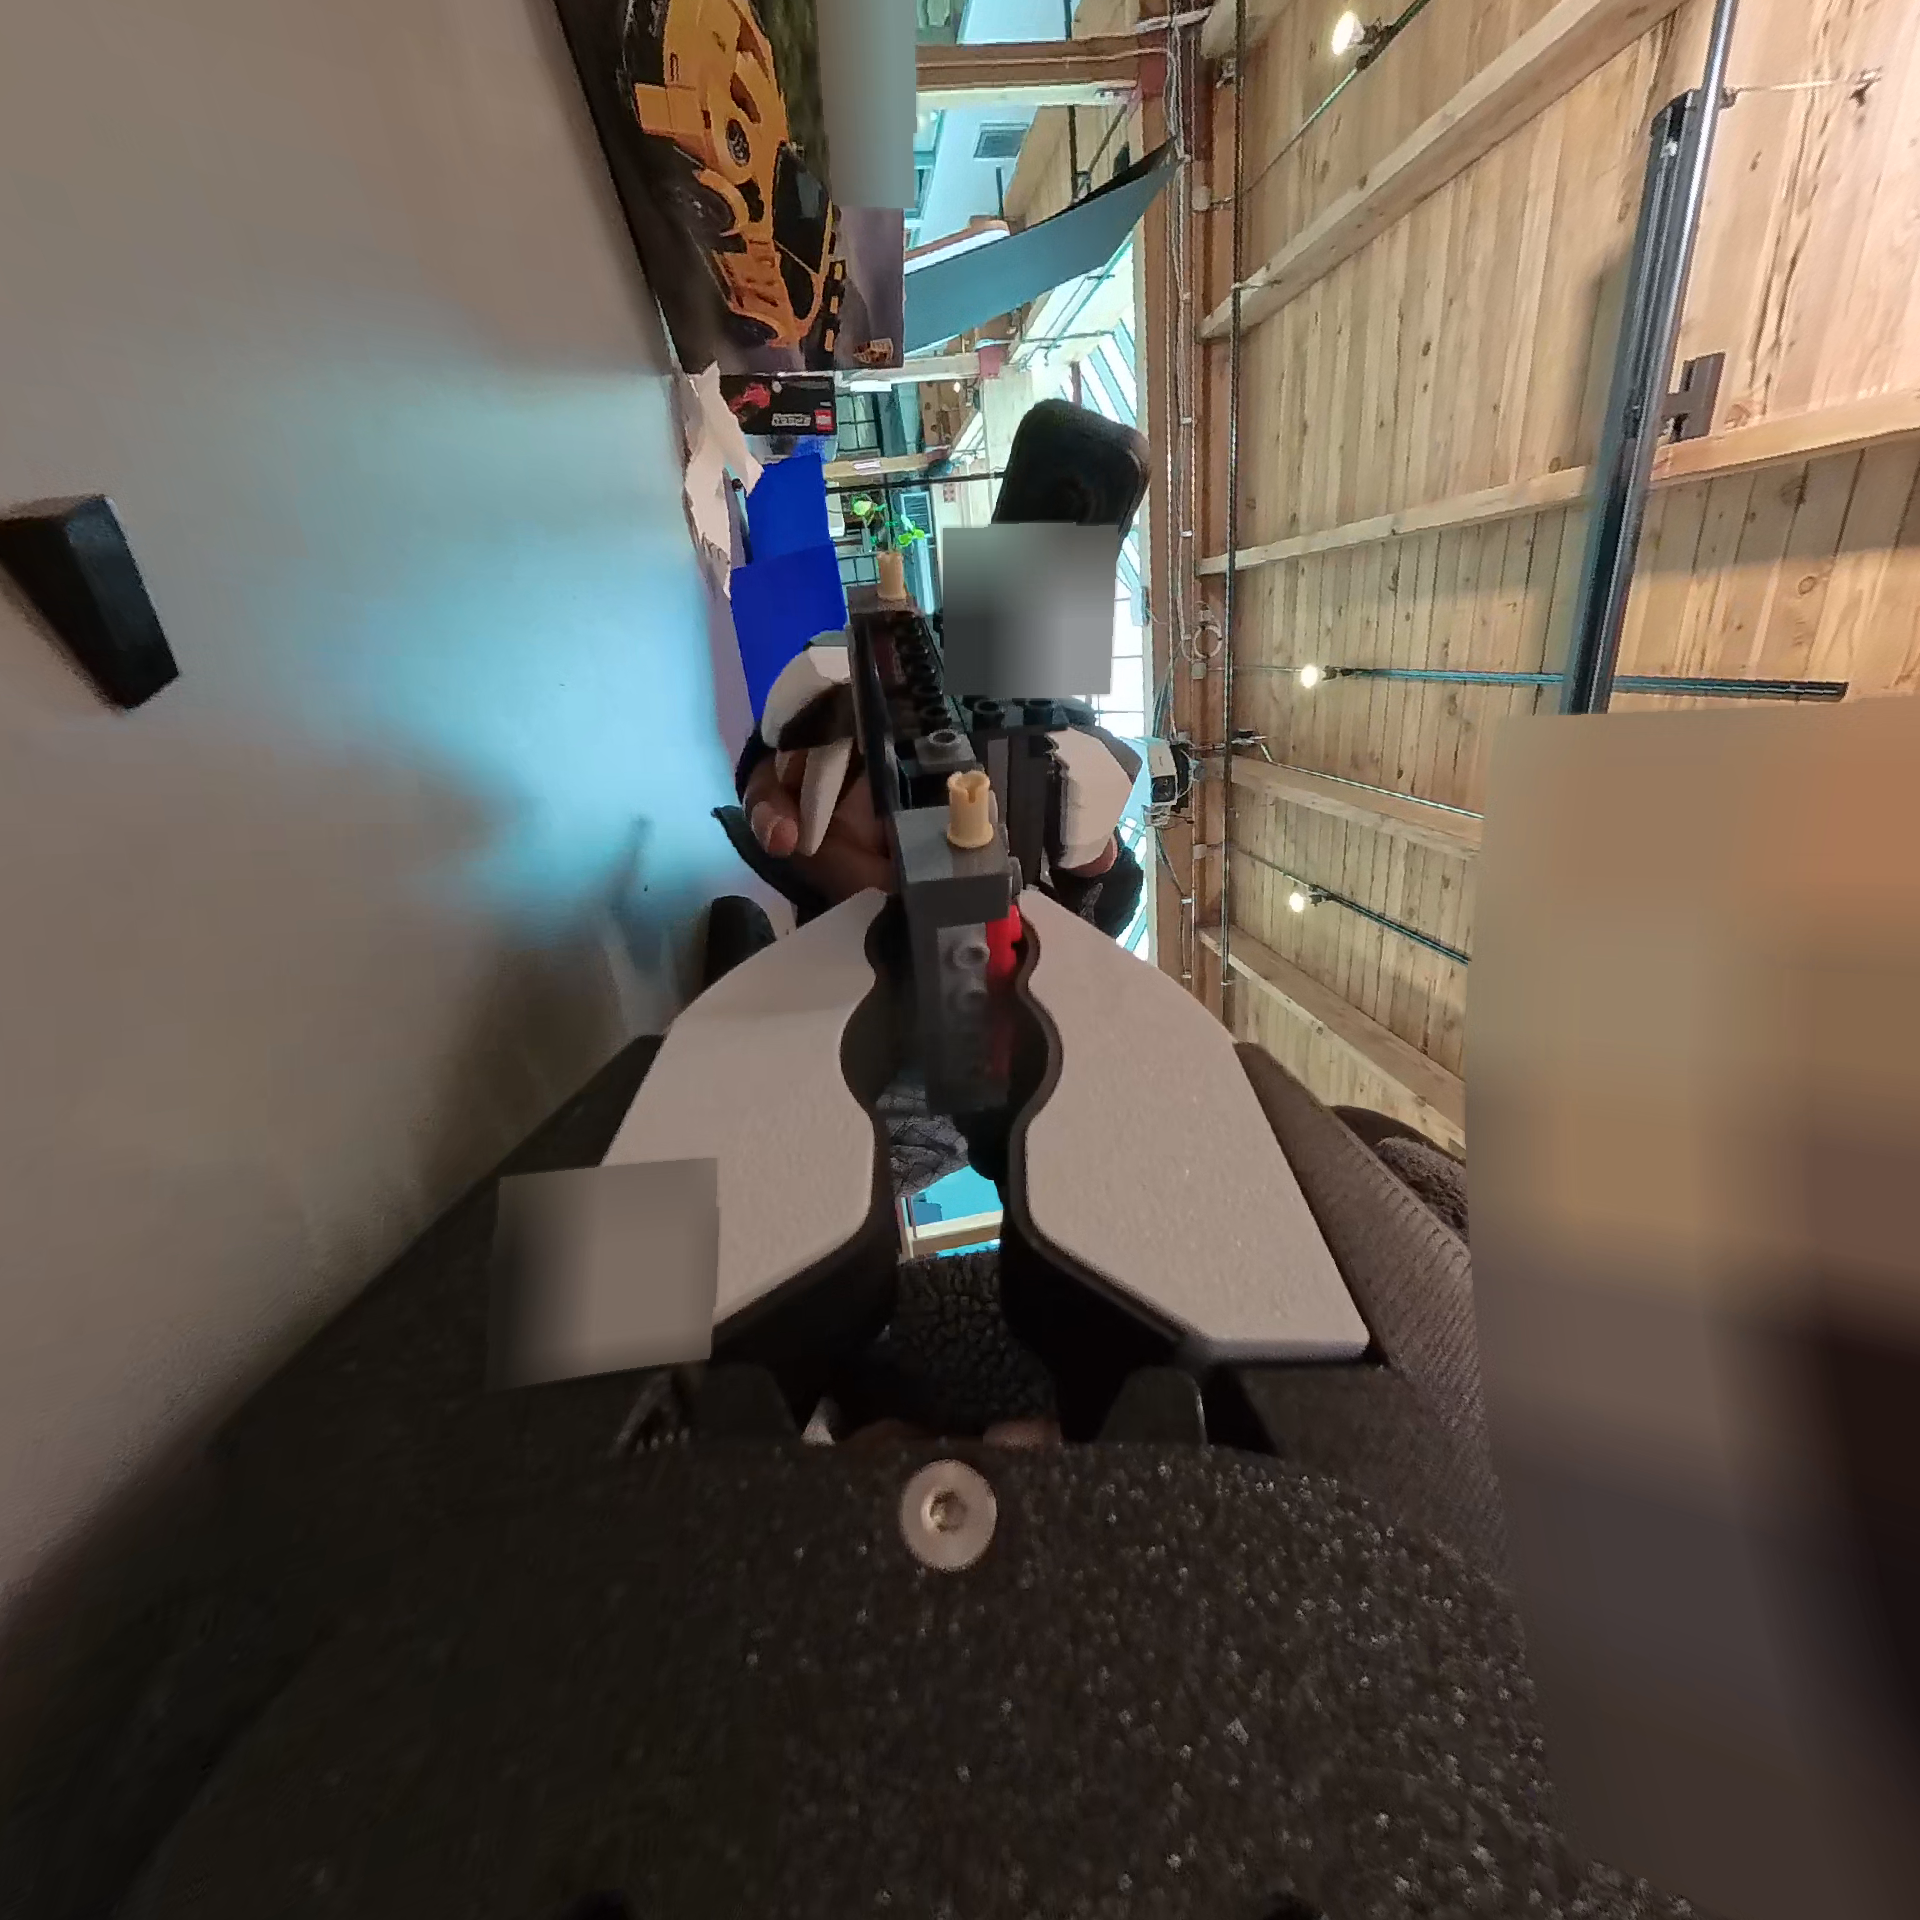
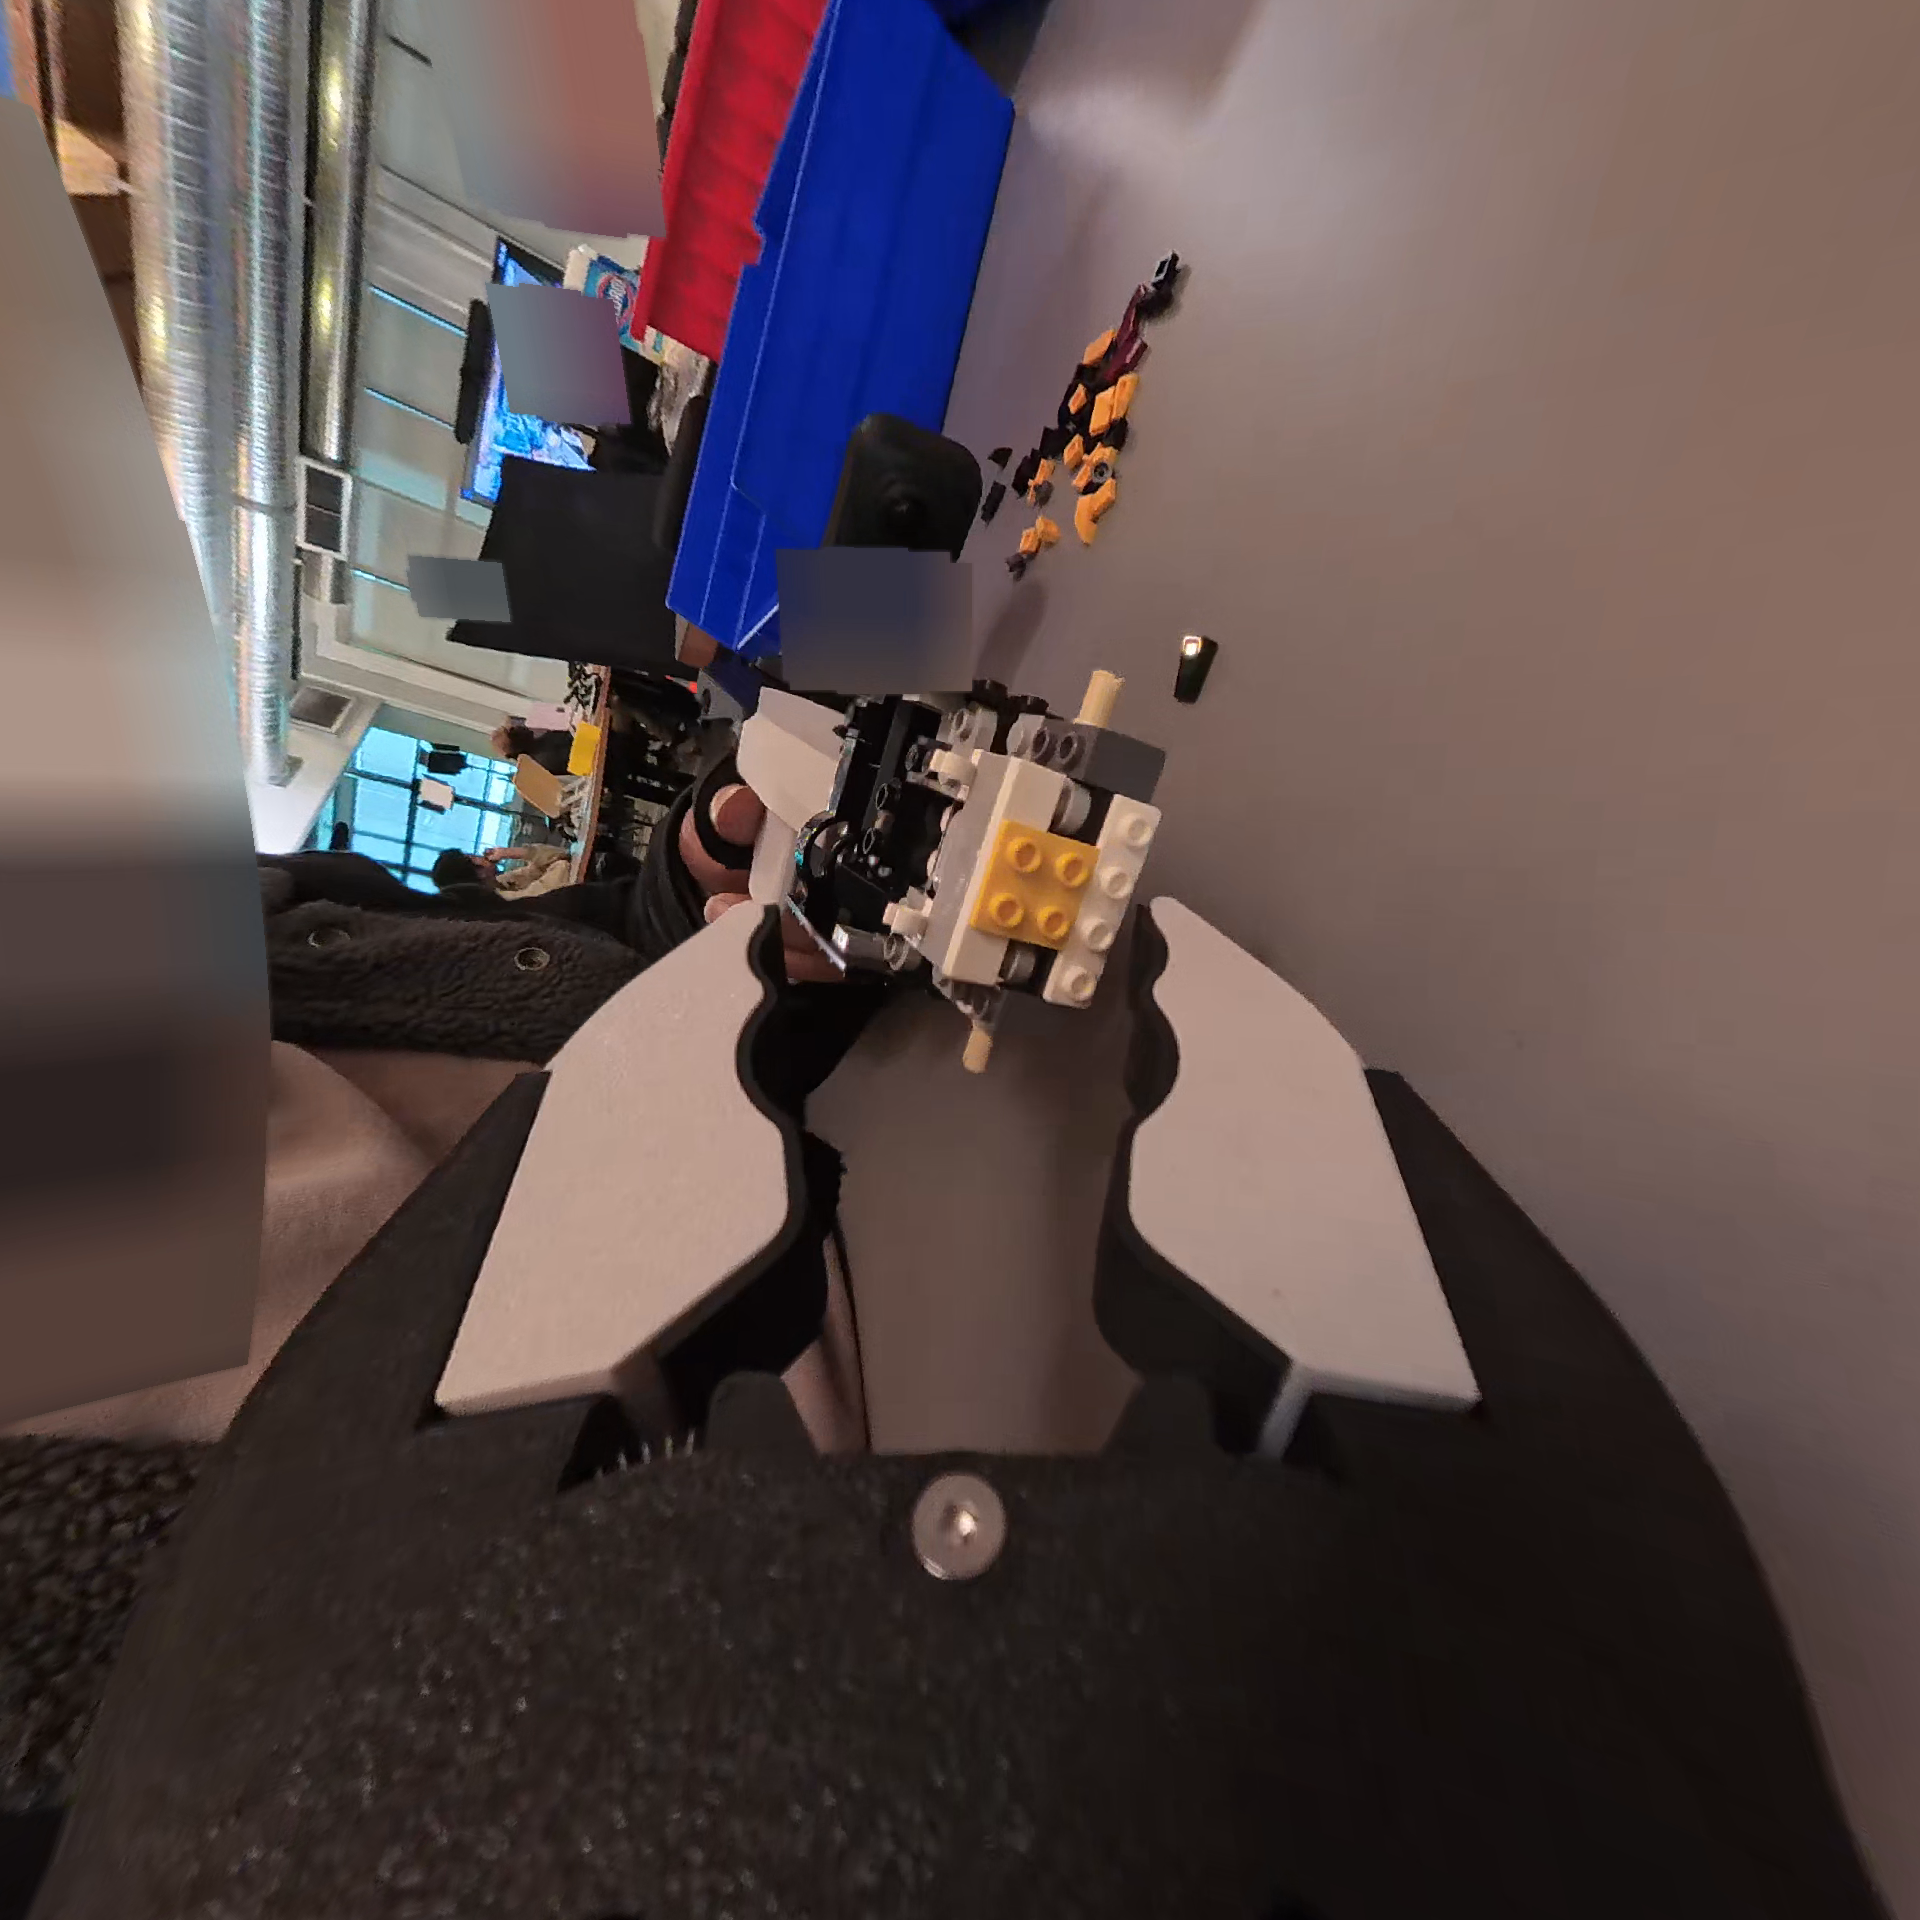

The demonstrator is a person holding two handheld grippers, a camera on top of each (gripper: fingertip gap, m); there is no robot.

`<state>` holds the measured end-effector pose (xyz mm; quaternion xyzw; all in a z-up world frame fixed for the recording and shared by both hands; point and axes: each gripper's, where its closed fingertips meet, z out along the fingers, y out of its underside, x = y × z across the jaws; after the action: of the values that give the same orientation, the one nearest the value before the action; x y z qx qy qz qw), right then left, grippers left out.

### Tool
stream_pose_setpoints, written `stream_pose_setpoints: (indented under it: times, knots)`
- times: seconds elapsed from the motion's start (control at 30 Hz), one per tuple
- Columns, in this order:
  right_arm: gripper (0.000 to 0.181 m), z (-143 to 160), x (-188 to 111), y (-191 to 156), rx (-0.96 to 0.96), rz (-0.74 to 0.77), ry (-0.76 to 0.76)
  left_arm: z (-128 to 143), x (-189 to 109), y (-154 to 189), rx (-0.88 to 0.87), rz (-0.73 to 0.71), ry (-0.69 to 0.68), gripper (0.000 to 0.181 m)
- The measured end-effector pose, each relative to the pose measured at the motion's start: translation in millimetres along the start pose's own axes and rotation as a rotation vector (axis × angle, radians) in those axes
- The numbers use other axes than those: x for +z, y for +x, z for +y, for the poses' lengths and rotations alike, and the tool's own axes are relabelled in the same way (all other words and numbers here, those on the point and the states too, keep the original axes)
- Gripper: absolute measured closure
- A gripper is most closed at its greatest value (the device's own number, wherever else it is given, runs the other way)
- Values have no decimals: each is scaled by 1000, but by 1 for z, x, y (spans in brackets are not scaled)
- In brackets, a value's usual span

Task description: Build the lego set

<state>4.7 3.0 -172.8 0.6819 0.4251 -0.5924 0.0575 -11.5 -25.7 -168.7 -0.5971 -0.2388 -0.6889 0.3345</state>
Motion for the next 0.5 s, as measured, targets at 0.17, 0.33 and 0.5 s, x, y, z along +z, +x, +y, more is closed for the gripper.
stream_pose_setpoints:
  times: [0.17, 0.33, 0.5]
  knots:
    - [131, 1, 3, 2, 2, -1, -22, 3, 1, 1, 29, -10, -12, 164]
    - [134, 5, 3, -2, 1, -51, -28, 10, 3, 3, 133, -35, -50, 164]
    - [137, 10, -3, -12, -60, -102, -53, 15, 5, 10, 288, -52, -94, 164]
